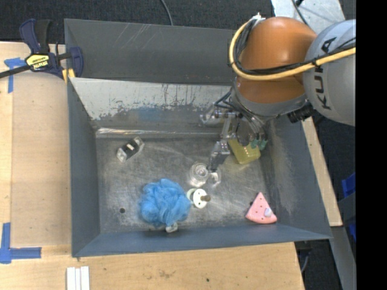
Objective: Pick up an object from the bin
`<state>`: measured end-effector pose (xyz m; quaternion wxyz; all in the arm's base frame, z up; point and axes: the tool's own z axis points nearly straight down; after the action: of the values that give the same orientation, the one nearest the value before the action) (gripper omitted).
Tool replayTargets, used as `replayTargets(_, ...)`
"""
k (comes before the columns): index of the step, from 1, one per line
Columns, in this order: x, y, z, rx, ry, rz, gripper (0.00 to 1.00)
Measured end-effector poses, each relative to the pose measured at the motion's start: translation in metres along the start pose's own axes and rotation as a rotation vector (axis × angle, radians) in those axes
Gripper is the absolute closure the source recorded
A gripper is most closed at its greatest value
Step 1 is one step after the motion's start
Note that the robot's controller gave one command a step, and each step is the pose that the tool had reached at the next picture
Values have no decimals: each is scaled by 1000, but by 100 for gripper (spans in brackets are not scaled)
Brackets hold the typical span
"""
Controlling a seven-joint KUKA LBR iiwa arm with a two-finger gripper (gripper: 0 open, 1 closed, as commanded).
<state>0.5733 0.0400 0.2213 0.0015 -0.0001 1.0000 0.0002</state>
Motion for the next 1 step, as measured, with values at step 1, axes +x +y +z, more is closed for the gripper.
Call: replayTargets(1,4,6,34,1,-5,-72,0)
